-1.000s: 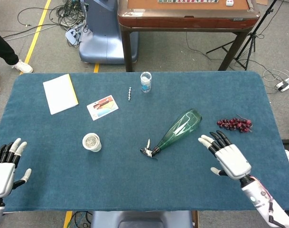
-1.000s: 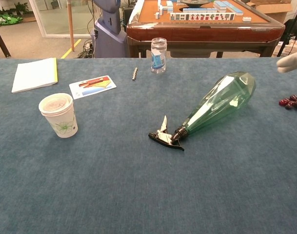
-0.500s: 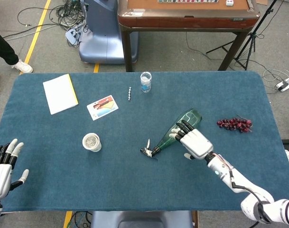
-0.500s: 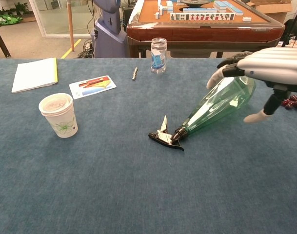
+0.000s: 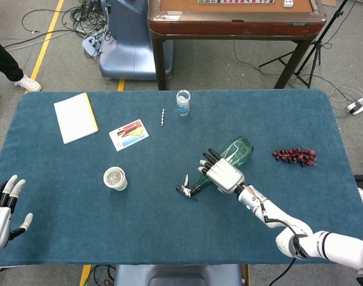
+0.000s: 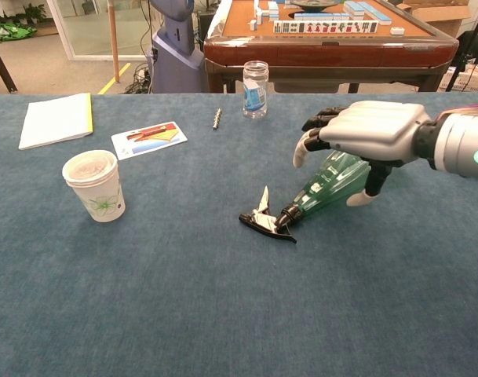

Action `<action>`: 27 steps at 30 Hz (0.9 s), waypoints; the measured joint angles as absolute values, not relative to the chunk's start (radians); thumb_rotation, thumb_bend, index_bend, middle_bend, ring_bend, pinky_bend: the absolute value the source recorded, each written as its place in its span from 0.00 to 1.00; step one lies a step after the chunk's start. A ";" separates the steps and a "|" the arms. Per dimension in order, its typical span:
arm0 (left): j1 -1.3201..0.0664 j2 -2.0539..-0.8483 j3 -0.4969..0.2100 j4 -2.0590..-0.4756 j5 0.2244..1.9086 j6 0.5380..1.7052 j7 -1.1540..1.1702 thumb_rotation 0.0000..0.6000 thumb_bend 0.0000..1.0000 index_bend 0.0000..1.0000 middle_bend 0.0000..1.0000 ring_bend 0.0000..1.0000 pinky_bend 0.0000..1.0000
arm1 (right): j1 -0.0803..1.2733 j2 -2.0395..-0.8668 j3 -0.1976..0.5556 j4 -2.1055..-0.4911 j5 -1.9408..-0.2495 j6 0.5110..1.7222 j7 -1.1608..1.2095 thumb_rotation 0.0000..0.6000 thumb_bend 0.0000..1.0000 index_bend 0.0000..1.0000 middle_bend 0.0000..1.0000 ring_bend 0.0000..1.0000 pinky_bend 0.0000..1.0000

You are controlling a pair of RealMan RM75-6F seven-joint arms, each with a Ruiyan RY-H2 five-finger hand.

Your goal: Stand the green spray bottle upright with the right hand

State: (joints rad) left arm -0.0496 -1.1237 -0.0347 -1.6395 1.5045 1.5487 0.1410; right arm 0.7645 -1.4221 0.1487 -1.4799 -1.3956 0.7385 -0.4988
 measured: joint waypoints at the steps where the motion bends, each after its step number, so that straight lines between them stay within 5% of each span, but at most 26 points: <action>1: -0.049 -1.124 -0.035 -1.638 1.504 1.549 0.140 1.00 0.35 0.06 0.00 0.00 0.00 | 0.770 -1.431 0.146 -1.471 -1.391 0.736 -0.504 1.00 0.15 0.26 0.22 0.03 0.03; 27: -0.030 -1.125 -0.035 -1.615 1.496 1.559 0.118 1.00 0.35 0.06 0.00 0.00 0.00 | 0.859 -1.573 0.094 -1.285 -1.316 0.718 -0.583 1.00 0.25 0.43 0.32 0.11 0.04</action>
State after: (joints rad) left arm -0.0304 -1.1248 -0.0347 -1.6148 1.4962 1.5592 0.1183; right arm 0.8592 -1.5732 0.0944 -1.2850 -1.3163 0.7183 -0.5832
